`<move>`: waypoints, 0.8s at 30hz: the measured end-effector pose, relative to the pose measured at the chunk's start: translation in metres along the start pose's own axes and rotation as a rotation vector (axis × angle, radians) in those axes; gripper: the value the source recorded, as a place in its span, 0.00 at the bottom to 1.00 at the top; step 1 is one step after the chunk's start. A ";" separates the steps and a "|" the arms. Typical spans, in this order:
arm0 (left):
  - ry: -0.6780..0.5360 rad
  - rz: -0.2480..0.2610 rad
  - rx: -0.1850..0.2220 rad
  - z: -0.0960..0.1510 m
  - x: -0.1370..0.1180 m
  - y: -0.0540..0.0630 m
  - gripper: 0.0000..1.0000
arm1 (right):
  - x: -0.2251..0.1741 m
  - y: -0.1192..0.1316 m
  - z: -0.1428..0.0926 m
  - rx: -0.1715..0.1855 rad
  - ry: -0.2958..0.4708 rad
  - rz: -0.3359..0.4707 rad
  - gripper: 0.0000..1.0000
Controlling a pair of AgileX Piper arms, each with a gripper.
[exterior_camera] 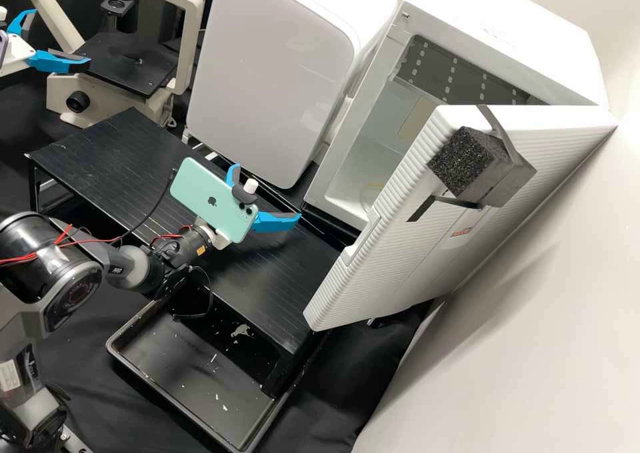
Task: Close the incubator door
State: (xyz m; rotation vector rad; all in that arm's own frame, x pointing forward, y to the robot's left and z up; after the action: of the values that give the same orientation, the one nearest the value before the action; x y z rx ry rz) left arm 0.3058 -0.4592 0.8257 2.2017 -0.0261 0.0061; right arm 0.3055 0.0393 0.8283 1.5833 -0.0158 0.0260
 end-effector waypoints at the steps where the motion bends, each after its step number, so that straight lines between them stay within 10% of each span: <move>1: 0.000 0.000 0.000 0.000 0.000 0.000 1.00 | 0.000 0.000 0.000 0.000 0.000 0.000 1.00; 14: 0.000 0.000 0.000 0.000 0.000 0.000 1.00 | -0.023 0.001 0.007 -0.002 0.006 0.032 1.00; 24: 0.000 0.000 0.000 0.000 0.000 0.000 1.00 | -0.119 0.038 0.023 0.066 0.014 0.309 1.00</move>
State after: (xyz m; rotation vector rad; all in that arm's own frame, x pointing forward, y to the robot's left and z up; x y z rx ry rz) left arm 0.3058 -0.4592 0.8257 2.2017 -0.0261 0.0061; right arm 0.1852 0.0146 0.8630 1.6342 -0.2509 0.2813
